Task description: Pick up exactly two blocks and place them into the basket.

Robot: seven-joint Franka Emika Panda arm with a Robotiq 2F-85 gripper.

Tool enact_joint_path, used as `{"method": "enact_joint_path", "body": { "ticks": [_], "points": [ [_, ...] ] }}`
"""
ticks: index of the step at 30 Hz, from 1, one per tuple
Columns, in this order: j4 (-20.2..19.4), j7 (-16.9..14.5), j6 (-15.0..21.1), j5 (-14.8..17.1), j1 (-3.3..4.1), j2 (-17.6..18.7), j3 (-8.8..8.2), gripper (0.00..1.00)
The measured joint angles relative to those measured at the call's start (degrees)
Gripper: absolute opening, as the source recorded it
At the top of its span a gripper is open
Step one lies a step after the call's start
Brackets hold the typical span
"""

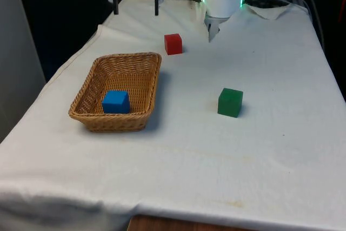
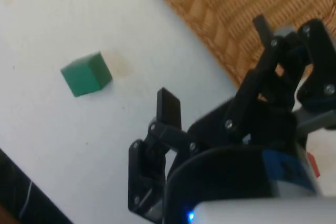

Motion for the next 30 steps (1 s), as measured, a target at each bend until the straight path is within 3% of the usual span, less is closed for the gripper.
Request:
{"method": "enact_joint_path", "body": {
  "ticks": [14,30],
  "points": [
    [-8.8,5.5,0.1,-8.4,0.63,-10.7,1.78,1.0],
    [-17.9,6.6,4.8,-14.0,0.69,-14.5,3.55,1.0]
  ]
}}
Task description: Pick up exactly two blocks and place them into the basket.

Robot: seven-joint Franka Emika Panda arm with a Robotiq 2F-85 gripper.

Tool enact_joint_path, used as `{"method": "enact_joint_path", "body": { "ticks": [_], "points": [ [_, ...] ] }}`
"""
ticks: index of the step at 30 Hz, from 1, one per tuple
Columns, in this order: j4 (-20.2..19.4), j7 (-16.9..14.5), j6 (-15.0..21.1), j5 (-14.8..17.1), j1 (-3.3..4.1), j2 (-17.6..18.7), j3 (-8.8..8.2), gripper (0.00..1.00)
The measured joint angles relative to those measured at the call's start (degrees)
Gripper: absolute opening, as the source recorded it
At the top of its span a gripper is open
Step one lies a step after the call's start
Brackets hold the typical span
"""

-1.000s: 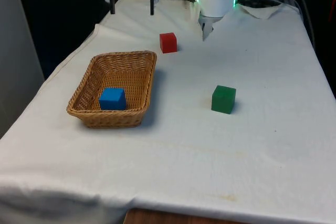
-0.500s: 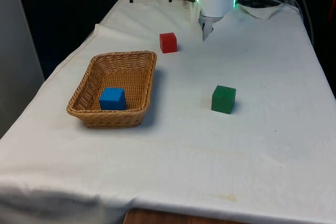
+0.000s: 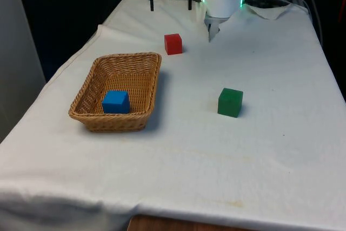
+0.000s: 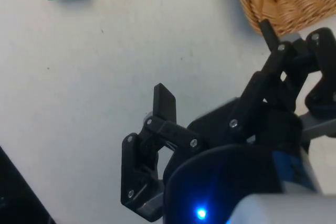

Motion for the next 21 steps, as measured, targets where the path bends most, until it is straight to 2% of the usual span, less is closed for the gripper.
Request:
{"method": "enact_joint_path", "body": {
  "ticks": [4,11,14,21],
  "points": [
    [-0.4,-0.1,0.1,-0.7,0.0,-0.1,-0.11,1.0],
    [-1.4,-3.8,0.0,-1.1,-0.06,0.9,-1.09,1.0],
    [-1.5,-4.1,0.0,-1.1,-0.11,1.0,-1.15,1.0],
    [-5.0,-6.9,1.9,-1.1,-0.23,1.1,-2.12,1.0]
  ]
}}
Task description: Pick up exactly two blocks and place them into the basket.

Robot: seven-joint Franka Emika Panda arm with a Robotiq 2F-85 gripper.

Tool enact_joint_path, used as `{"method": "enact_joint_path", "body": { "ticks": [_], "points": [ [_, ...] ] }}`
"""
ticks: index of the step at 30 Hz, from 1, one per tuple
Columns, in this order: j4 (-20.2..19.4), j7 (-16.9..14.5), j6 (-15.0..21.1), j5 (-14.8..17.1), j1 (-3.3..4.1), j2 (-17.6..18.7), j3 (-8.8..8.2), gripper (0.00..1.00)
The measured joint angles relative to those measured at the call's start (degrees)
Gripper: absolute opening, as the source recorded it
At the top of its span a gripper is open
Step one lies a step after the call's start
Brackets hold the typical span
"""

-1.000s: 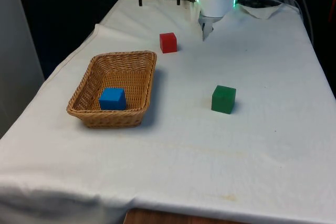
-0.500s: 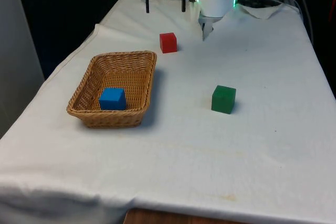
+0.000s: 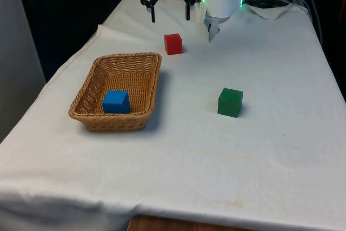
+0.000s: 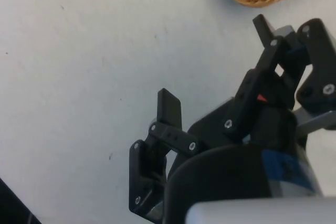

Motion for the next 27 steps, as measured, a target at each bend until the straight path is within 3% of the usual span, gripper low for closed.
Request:
{"method": "enact_joint_path", "body": {
  "ticks": [7,15,27],
  "points": [
    [-4.0,-2.2,3.6,-0.1,-0.11,-0.2,-0.8,1.0],
    [-4.1,-2.3,3.6,-0.1,-0.11,-0.2,-0.8,1.0],
    [-9.2,-4.5,7.2,-0.5,-0.29,-0.7,-2.69,1.0]
  ]
}}
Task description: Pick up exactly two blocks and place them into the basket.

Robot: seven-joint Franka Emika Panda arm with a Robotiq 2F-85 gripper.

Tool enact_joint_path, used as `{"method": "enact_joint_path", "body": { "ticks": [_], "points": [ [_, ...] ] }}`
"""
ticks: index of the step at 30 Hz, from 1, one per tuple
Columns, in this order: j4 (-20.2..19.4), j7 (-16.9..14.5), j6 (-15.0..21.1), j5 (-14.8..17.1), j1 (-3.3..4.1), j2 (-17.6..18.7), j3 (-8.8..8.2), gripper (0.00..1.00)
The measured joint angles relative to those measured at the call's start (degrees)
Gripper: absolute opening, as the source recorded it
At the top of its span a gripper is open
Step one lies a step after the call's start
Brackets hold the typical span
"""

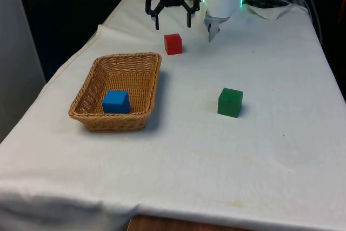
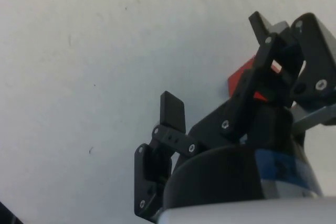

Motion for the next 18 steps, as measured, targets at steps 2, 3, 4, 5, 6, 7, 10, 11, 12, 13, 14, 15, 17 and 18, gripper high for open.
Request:
{"method": "enact_joint_path", "body": {
  "ticks": [2,3,4,5,6,7,10,11,12,13,14,15,17,18],
  "points": [
    [-0.4,0.0,0.4,-0.2,0.0,0.0,-0.11,1.0],
    [-0.9,0.0,0.7,-0.5,-0.06,0.0,-0.29,1.0],
    [-1.3,0.0,1.0,-0.6,-0.06,0.0,-0.46,1.0],
    [-1.8,-0.1,1.4,-0.8,-0.06,0.0,-0.69,1.0],
    [-2.8,-0.3,2.2,-1.1,-0.11,0.0,-1.2,1.0],
    [-3.2,-0.5,2.6,-1.4,-0.11,0.0,-1.55,1.0],
    [-4.5,-1.3,3.8,-1.9,-0.11,0.1,-2.75,1.0],
    [-4.5,-1.3,3.8,-1.9,-0.11,0.1,-2.75,1.0],
    [-5.3,-1.9,4.6,-1.9,-0.11,0.3,-3.38,1.0],
    [-5.3,-1.9,4.6,-1.9,-0.11,0.3,-3.38,1.0],
    [-5.7,-2.2,5.0,-1.9,-0.11,0.5,-3.67,1.0],
    [-6.7,-2.6,5.8,-1.9,-0.11,0.7,-4.13,1.0],
    [-7.7,-3.0,6.8,-1.9,-0.11,1.0,-4.58,1.0],
    [-8.3,-3.2,7.3,-1.9,-0.11,1.2,-4.81,1.0]
  ]
}}
